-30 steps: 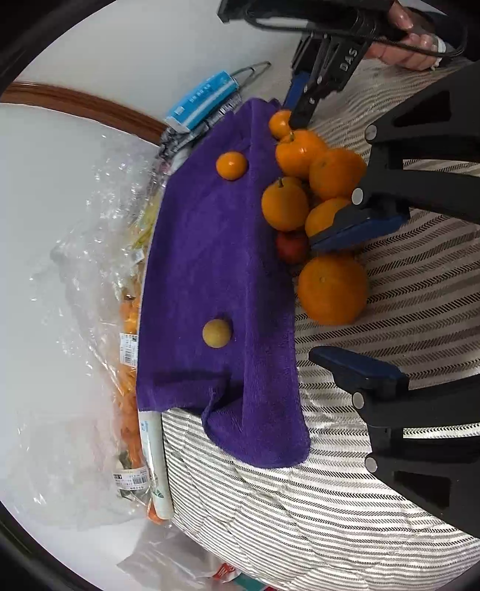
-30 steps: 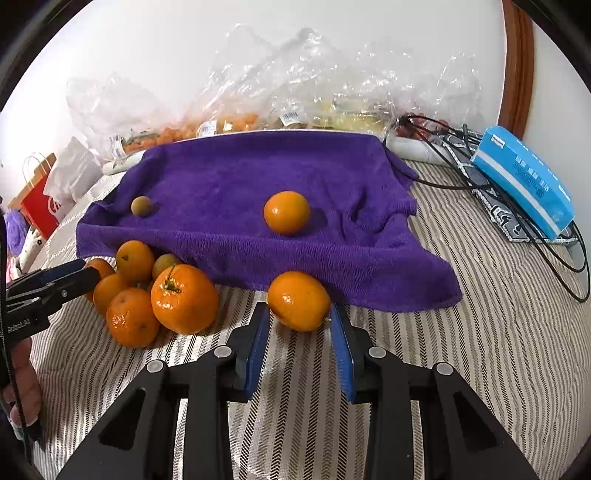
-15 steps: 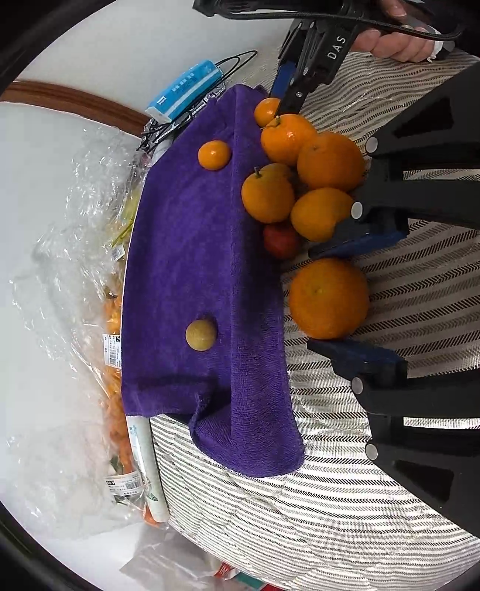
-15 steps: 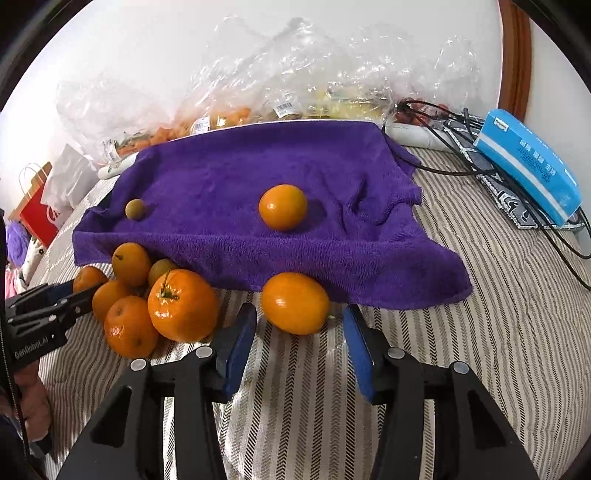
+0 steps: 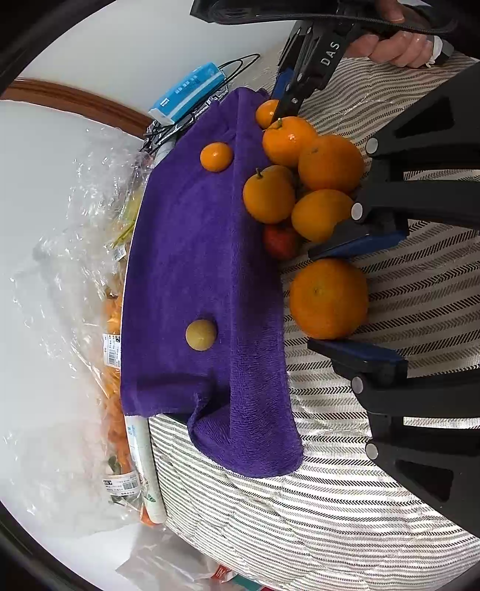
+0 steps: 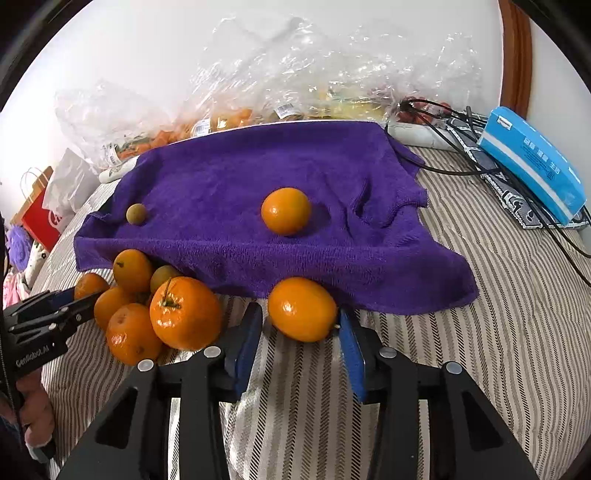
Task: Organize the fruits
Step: 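Close the right tool on an orange while the left closes on a large orange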
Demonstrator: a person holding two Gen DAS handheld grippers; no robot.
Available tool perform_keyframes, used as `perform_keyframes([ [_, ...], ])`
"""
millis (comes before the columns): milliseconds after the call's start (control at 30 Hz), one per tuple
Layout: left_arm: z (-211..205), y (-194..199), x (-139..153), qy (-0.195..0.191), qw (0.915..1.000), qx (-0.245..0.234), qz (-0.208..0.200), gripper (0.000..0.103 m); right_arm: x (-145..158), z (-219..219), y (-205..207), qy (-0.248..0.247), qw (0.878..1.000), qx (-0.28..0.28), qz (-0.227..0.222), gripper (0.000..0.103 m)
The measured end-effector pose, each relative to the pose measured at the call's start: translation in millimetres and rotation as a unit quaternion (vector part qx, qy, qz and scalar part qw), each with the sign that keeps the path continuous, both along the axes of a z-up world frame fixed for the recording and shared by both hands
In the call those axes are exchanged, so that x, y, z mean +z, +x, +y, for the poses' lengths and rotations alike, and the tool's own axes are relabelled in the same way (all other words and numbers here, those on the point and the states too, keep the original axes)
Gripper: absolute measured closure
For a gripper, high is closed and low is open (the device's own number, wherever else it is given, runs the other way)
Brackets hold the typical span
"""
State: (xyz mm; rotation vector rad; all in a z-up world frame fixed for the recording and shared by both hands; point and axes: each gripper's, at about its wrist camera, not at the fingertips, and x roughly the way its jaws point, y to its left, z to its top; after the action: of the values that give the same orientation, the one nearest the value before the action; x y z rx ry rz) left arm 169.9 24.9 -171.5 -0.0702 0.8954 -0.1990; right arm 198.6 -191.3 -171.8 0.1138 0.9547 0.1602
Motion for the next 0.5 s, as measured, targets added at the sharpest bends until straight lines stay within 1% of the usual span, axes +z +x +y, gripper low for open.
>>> perform_keyframes([
  [67,2,0,0,-0.006,1.0,0.001,0.0,0.064,0,1,1,-0.002,1.0,-0.003,0.0,0.066],
  [133,3,0,1,-0.011,0.9999,0.001,-0.002,0.064,1,1,0,0.01,1.0,0.006,-0.003,0.066],
  [267,4,-2,4,-0.017,0.9998,-0.001,-0.011,0.064,8,-1,-8,0.024,0.999,0.014,-0.027,0.066],
  [433,3,-9,13,-0.015,0.9992,-0.002,-0.037,0.064,15,-1,-16,0.029,0.998,0.022,-0.047,0.066],
  [500,2,-13,18,-0.008,0.9987,0.001,-0.051,0.064,21,-2,-20,0.042,0.997,0.026,-0.056,0.066],
])
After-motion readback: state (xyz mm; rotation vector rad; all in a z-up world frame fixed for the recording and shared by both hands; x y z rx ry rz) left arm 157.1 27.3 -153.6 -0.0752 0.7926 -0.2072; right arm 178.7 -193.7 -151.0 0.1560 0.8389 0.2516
